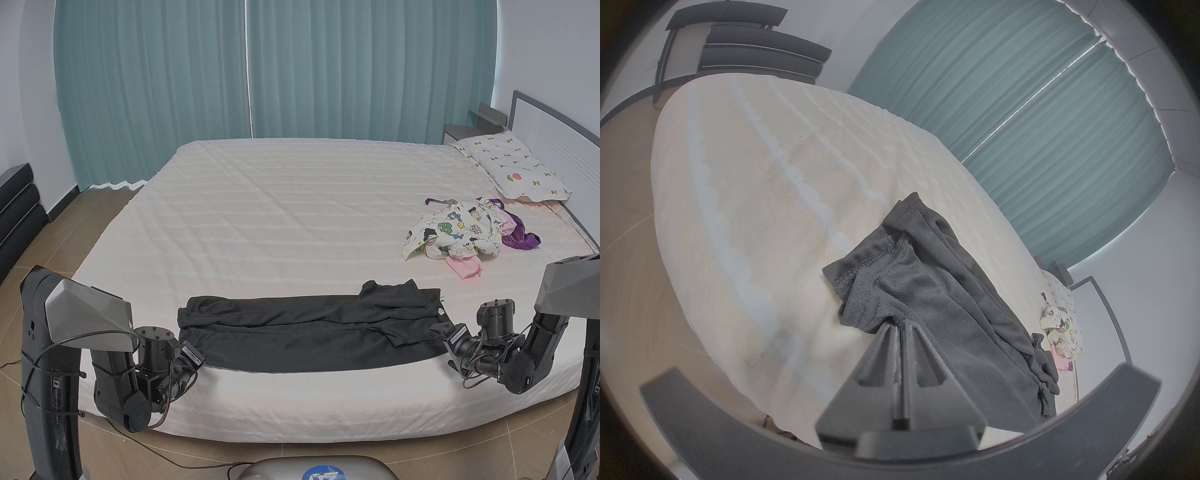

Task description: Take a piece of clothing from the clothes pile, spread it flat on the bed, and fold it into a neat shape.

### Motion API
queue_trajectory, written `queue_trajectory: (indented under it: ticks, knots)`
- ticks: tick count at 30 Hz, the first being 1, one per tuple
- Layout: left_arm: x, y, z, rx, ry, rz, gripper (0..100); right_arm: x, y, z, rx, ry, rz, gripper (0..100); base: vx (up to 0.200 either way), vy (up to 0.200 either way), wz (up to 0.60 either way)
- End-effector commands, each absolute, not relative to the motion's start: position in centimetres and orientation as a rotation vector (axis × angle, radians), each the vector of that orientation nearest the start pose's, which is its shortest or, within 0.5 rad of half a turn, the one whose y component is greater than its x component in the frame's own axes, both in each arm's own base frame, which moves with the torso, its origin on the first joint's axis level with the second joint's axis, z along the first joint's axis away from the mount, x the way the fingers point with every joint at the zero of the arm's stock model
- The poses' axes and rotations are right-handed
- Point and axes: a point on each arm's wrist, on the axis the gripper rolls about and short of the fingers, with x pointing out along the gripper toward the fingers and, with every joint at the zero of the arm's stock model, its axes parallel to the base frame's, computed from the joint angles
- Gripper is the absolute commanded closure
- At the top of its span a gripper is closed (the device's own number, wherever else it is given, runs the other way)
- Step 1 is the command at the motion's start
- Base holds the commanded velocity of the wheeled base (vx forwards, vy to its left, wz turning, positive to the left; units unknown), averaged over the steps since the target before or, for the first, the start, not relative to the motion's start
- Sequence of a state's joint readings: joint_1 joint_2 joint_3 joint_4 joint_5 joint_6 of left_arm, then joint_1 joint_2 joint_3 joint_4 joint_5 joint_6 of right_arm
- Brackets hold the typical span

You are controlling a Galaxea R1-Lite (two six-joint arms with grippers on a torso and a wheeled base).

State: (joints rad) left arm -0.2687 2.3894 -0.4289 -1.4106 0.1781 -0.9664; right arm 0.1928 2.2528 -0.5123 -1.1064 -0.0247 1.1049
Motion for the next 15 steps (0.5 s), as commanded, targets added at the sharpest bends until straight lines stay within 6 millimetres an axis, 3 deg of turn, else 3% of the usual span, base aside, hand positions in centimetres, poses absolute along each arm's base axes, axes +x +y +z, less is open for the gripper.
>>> queue_trajectory:
  ticks: [1,15]
  knots:
    - [30.0,-7.8,-3.8,-0.823,0.527,0.175,100,32.2,6.2,-2.4,0.991,0.644,-0.215,0,0.000,0.000,0.00]
    - [30.3,-7.5,-3.7,-0.829,0.516,0.182,100,34.1,6.6,-3.7,0.963,0.591,-0.255,0,0.000,0.000,0.00]
